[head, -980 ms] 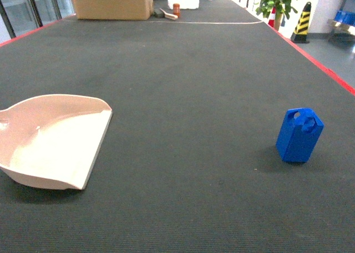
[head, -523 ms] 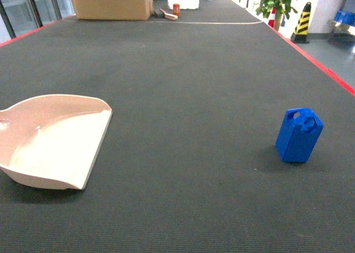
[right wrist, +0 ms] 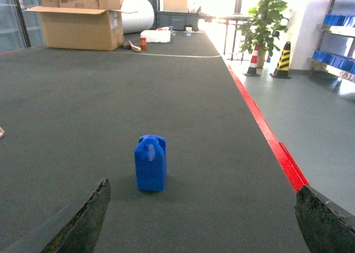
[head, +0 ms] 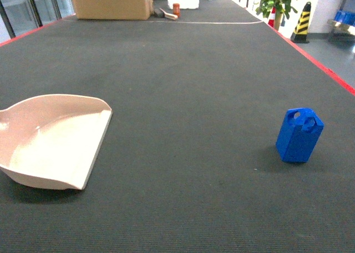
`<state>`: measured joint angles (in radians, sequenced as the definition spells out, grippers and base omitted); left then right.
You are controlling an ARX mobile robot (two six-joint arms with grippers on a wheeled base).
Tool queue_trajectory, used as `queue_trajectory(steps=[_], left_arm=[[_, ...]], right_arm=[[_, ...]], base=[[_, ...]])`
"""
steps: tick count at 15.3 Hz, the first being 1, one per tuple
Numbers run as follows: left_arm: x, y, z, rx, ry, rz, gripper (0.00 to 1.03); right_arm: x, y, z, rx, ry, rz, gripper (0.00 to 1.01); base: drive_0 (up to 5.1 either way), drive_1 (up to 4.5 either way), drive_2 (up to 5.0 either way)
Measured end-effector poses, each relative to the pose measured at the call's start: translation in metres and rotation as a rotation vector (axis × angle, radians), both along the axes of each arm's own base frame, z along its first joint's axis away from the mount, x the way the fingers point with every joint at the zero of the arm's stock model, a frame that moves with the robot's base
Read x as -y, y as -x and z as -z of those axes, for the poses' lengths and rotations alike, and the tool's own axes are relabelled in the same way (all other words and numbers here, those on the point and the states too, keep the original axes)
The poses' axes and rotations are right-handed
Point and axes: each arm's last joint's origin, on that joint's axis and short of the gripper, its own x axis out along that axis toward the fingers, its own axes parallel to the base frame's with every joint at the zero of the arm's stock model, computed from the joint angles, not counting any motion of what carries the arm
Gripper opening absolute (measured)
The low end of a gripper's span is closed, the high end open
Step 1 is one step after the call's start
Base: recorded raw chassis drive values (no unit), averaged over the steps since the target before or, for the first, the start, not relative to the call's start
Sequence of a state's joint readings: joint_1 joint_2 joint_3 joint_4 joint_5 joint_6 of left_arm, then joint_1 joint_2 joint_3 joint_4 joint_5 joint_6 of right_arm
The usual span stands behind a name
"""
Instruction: Place part in tray to right shelf
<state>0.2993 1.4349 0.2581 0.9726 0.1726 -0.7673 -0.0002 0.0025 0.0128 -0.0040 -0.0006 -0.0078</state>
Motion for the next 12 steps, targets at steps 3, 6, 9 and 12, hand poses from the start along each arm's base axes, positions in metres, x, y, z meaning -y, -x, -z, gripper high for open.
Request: queue_trajectory(steps=[3,6,9,12], left_arm=[[-0.030,-0.046,0.035,-0.040,0.128,-0.036,0.98],[-0.049,-0.077,0.045,-0.017,0.173,-0.047,0.98],[-0.063,-0.103,0.050,-0.003,0.198,-0.044,0.98],[-0.069,-0.120,0.054,0.009,0.221,-0.047,0.98]], right_arm=[[0.000,0.000,0.000,0.000,0.000,0.000,0.98],[0.000,0.000,0.000,0.000,0.000,0.000,0.98],[0.000,0.000,0.000,0.000,0.000,0.000,0.98],[0.000,0.000,0.000,0.000,0.000,0.000,0.98]], base=[[0.0,0.00,0.0],[0.0,0.00,0.0],[0.0,0.00,0.0],[0.0,0.00,0.0]])
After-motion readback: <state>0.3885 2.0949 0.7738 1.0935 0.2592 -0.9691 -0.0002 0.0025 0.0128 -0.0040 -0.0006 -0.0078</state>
